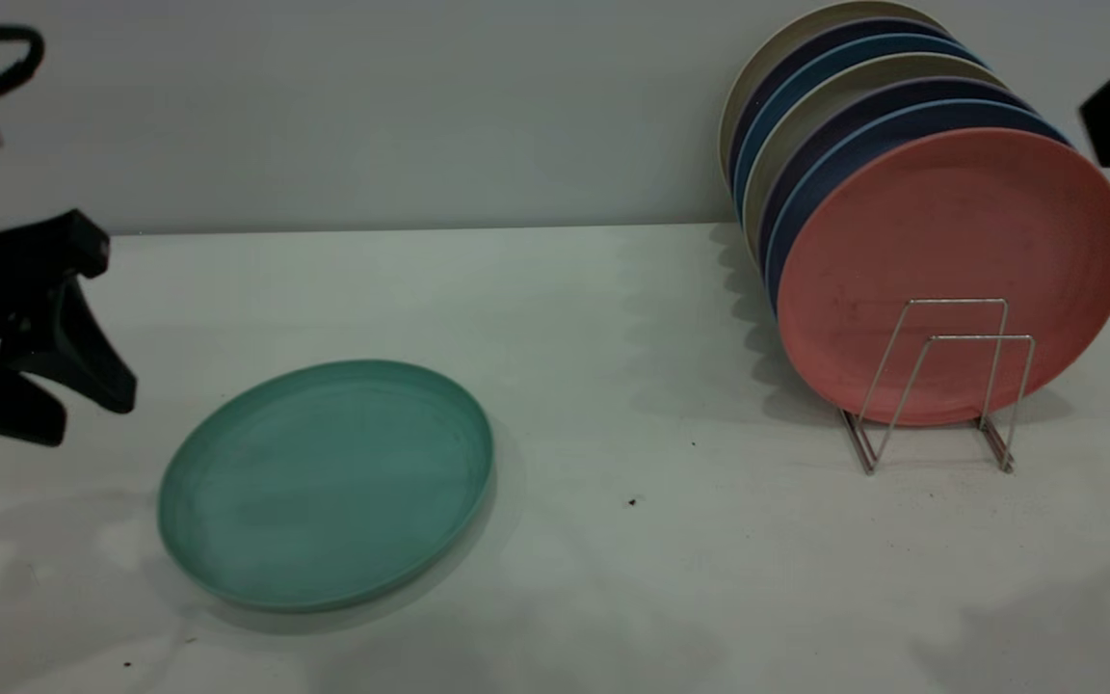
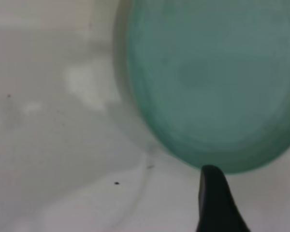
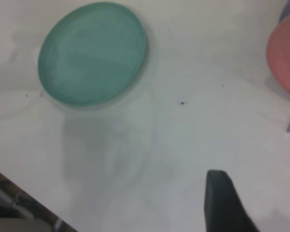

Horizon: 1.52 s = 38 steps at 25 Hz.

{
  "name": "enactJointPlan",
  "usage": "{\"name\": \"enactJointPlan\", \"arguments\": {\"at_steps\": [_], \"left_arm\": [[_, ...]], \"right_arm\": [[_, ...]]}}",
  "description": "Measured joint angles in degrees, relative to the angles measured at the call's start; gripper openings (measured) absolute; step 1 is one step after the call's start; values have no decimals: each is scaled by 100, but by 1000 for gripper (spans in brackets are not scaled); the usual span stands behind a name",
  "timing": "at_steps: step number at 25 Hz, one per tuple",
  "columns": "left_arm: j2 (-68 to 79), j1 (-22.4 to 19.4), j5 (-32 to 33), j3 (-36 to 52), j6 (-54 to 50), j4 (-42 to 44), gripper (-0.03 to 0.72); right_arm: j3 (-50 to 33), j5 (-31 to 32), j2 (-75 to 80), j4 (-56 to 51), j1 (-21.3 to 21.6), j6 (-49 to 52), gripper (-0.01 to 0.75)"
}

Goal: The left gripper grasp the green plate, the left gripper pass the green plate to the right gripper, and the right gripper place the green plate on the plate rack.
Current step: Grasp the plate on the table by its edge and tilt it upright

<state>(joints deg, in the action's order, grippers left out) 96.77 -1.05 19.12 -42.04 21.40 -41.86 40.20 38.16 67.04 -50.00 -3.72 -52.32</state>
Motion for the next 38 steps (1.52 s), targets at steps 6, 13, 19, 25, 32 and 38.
{"name": "enactJointPlan", "arguments": {"at_steps": [6,13,19,25,32,38], "left_arm": [[586,-478,-29,-83,346,-341,425],[1284,-501,-81,-115,1043,-1048,425],[1805,-501,-214,-127,2610,-2791,425],[2293,-501,-126,-132,3935,-4334,425],[2683,-501,88,-132,4925,-5424,425],[2919,-501,226,-156,5166,-5672,398]], "right_arm": [[26,-110,483,-575,0,-517,363],[26,-163,641,-1004,0,-908,363],[46,-163,649,-1032,0,-933,363],[46,-163,649,-1038,0,-933,363],[46,-163,649,-1038,0,-933,363],[46,-163,649,-1038,0,-933,363]]}}
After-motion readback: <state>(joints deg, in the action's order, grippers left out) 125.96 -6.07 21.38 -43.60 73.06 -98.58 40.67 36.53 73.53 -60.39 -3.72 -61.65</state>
